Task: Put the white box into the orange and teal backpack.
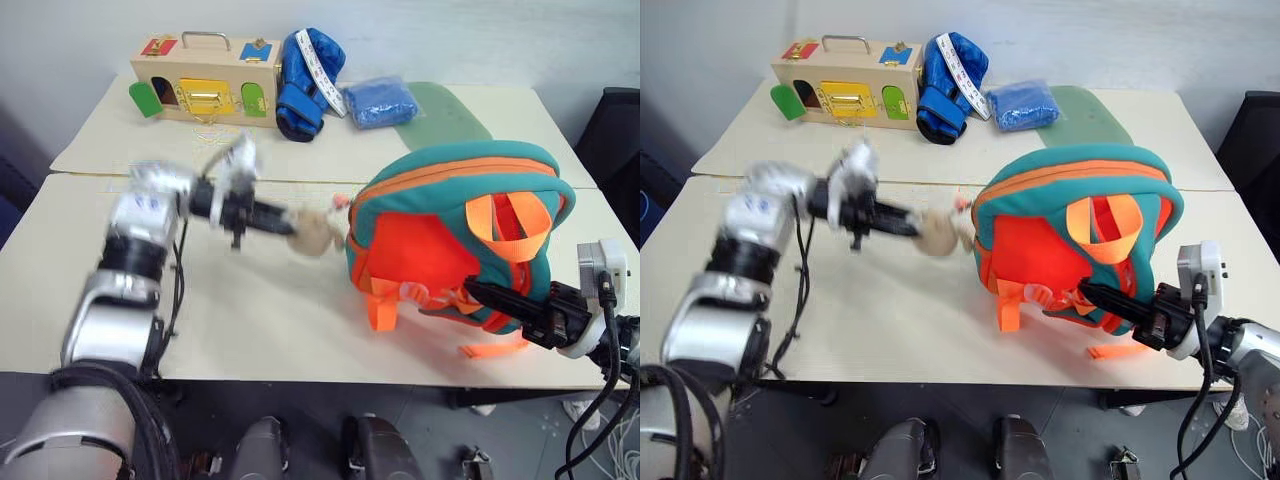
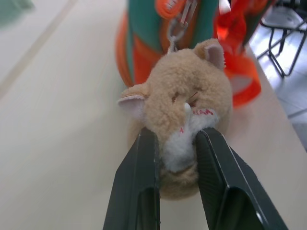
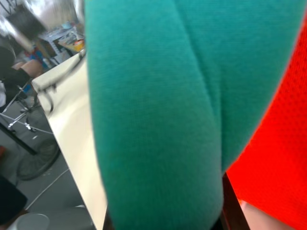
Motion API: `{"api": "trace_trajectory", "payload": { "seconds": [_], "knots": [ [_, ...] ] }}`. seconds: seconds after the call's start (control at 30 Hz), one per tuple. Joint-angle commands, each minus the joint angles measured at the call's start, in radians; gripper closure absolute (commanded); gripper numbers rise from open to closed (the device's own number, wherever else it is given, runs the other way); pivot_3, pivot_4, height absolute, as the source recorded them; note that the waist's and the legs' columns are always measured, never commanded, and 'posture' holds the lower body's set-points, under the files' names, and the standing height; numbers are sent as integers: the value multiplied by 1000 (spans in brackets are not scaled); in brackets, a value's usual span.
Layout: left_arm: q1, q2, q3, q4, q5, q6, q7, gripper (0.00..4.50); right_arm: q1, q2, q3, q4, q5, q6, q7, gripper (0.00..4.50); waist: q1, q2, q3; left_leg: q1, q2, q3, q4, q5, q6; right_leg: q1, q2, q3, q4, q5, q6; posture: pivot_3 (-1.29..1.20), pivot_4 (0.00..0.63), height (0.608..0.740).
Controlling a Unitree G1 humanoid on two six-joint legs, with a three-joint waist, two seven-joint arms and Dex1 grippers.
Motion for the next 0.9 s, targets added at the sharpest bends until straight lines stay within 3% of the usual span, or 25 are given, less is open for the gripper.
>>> {"api": "trace_trajectory", "payload": {
  "seconds": [0.03,0.27,0.4,0.57,0.7,0.8,0.9],
  "knots": [
    [31,-14,-13,-80,49,-19,94,3655,0,-32,-45,-33,32,4,30,4500,6,0,0,0,0,-1,1,-1,2,0,0,-1,0,0,0,0,150,740],
    [114,-106,-42,-34,133,-96,285,3655,-3,-73,-55,-92,71,25,43,4500,13,2,-1,2,-1,-1,1,-3,5,4,-1,-1,-1,0,1,0,150,740],
    [152,-111,-29,-75,114,-79,303,3669,-10,-86,-35,-92,32,12,32,3157,12,3,-2,4,-1,-1,1,-3,5,5,-1,-2,-1,0,1,0,150,740],
    [229,-47,57,-271,-10,108,250,2159,35,-109,-53,-47,-52,-2,65,1383,10,3,-2,4,-1,-1,0,-3,5,5,-2,-2,-1,0,1,0,150,740],
    [349,103,175,-500,-157,265,185,917,113,-166,-196,35,-72,12,171,10,-6,3,-2,3,0,-1,-2,-2,3,4,-1,-2,-1,0,0,0,150,740],
    [434,235,303,-620,-275,382,137,8,182,-227,-329,125,-104,24,279,0,-5,3,-2,4,0,-1,-2,-2,3,4,-1,-2,-1,0,0,0,150,740],
    [504,415,476,-667,-394,509,71,8,216,-315,-461,281,-167,22,380,0,-8,2,-1,5,0,-1,-3,-2,3,4,-1,-2,-2,-1,-1,0,150,740]
  ]
}}
